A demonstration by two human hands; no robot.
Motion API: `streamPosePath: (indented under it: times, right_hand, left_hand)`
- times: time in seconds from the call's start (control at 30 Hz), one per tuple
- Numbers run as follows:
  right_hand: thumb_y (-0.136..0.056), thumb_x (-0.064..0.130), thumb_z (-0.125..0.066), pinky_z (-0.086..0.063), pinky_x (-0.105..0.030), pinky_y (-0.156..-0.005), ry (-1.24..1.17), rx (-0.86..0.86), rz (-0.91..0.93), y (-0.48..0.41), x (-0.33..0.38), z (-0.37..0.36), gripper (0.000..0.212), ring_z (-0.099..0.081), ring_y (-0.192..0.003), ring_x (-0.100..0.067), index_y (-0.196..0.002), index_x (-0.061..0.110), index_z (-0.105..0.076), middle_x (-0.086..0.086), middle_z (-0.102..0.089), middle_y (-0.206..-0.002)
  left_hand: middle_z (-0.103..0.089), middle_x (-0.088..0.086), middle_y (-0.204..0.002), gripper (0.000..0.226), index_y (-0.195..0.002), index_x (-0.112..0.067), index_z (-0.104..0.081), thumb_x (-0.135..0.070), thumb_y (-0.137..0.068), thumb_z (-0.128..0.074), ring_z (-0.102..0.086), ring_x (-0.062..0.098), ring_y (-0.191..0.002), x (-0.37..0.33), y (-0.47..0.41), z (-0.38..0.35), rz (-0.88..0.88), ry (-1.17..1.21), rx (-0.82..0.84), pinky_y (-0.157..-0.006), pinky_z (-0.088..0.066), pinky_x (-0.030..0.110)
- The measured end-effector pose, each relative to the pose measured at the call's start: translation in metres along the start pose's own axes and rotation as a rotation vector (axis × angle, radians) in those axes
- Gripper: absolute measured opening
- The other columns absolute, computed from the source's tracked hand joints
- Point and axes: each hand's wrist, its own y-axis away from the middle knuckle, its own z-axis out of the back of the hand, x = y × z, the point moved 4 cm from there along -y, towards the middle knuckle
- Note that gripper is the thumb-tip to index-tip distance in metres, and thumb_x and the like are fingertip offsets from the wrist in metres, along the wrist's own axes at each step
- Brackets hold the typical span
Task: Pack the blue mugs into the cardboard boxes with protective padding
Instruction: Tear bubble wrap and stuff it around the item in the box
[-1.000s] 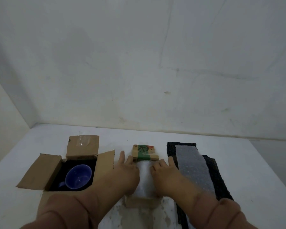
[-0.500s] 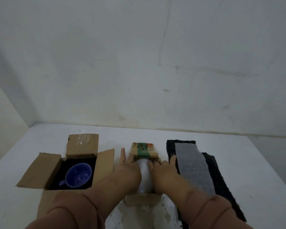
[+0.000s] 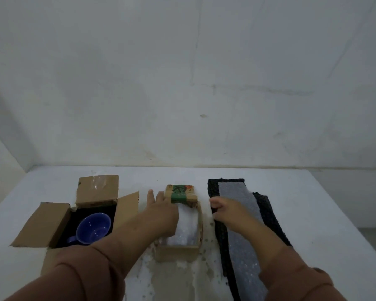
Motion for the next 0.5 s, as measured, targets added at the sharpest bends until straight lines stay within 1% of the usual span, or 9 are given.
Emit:
streamPosePath:
  times: [0.07,0.13,0.17,0.23,0.33,0.37,0.4,0.47,0.5]
  right_hand:
    - [-0.089,0.005,-0.051,-0.046,-0.03,-0.09,0.009,-0.104,-0.126,0.012,-0.032,0.017,0.042,-0.053,-0.117,-0.023,-0.131,0.013,-0.051,-0.01,-0.053,-0.136]
    - [-0.09,0.007,-0.048,-0.046,-0.034,-0.094,0.161,-0.124,-0.236,0.024,-0.065,0.025,0.033,-0.056,-0.114,-0.028,-0.12,0.003,-0.06,-0.016,-0.058,-0.128]
    - [-0.089,0.009,-0.049,-0.046,-0.033,-0.094,0.226,-0.118,-0.275,0.031,-0.079,0.026,0.032,-0.057,-0.112,-0.029,-0.117,0.002,-0.062,-0.016,-0.059,-0.126]
    - [-0.086,0.009,-0.052,-0.047,-0.028,-0.091,0.257,-0.106,-0.307,0.041,-0.101,0.023,0.029,-0.059,-0.11,-0.027,-0.112,0.006,-0.065,-0.014,-0.061,-0.123]
    - [-0.083,0.008,-0.05,-0.049,-0.025,-0.088,0.283,-0.089,-0.279,0.047,-0.116,0.011,0.019,-0.06,-0.103,-0.025,-0.076,0.017,-0.065,-0.013,-0.063,-0.112]
    - [-0.084,0.01,-0.051,-0.044,-0.022,-0.09,0.302,-0.08,-0.273,0.048,-0.119,0.008,0.016,-0.057,-0.107,-0.023,-0.079,0.019,-0.064,-0.013,-0.058,-0.117]
    - [-0.086,0.014,-0.052,-0.038,-0.017,-0.093,0.308,-0.071,-0.255,0.049,-0.122,0.004,0.015,-0.052,-0.113,-0.022,-0.094,0.017,-0.065,-0.012,-0.051,-0.126]
    - [-0.088,0.018,-0.053,-0.029,-0.013,-0.099,0.307,-0.071,-0.216,0.048,-0.127,0.0,0.034,-0.042,-0.124,-0.02,-0.122,0.014,-0.056,-0.01,-0.038,-0.14]
    - [-0.089,0.018,-0.053,-0.027,-0.013,-0.101,0.287,-0.076,-0.204,0.048,-0.127,-0.001,0.038,-0.039,-0.127,-0.019,-0.126,0.014,-0.053,-0.009,-0.035,-0.142]
  left_hand:
    - [-0.038,0.016,-0.14,0.047,-0.127,-0.012,-0.046,-0.008,-0.08,-0.048,-0.025,0.035,-0.135,-0.019,-0.002,0.014,-0.048,0.153,-0.197,-0.114,-0.016,0.052]
    - [-0.045,0.01,-0.13,0.043,-0.122,-0.014,-0.051,-0.005,-0.08,-0.048,-0.037,0.03,-0.124,-0.05,-0.002,0.02,-0.168,0.416,-0.319,-0.104,-0.032,0.039]
    - [-0.045,0.009,-0.129,0.042,-0.121,-0.015,-0.053,-0.003,-0.082,-0.048,-0.04,0.028,-0.122,-0.068,-0.003,0.018,-0.226,0.57,-0.278,-0.101,-0.036,0.036]
    - [-0.048,0.008,-0.128,0.039,-0.123,-0.014,-0.053,-0.003,-0.086,-0.046,-0.046,0.024,-0.116,-0.106,-0.007,0.004,-0.273,0.829,-0.032,-0.092,-0.041,0.03]
    - [-0.051,0.004,-0.108,0.031,-0.121,-0.012,-0.05,-0.006,-0.09,-0.046,-0.049,0.016,-0.092,-0.147,-0.019,-0.026,-0.104,1.196,0.328,-0.075,-0.041,0.025]
    - [-0.05,0.004,-0.099,0.025,-0.115,-0.011,-0.051,-0.006,-0.091,-0.047,-0.047,0.014,-0.081,-0.154,-0.023,-0.033,0.007,1.311,0.382,-0.069,-0.04,0.024]
    - [-0.049,0.005,-0.091,0.018,-0.107,-0.008,-0.052,-0.004,-0.091,-0.048,-0.044,0.014,-0.073,-0.158,-0.026,-0.037,0.12,1.415,0.397,-0.063,-0.038,0.024]
    - [-0.046,0.007,-0.08,0.006,-0.088,-0.006,-0.053,-0.003,-0.091,-0.049,-0.041,0.016,-0.065,-0.16,-0.031,-0.04,0.285,1.541,0.379,-0.056,-0.035,0.025]
    - [-0.046,0.008,-0.077,0.012,-0.079,-0.008,-0.051,-0.004,-0.091,-0.05,-0.041,0.016,-0.063,-0.162,-0.034,-0.04,0.32,1.547,0.364,-0.056,-0.035,0.026]
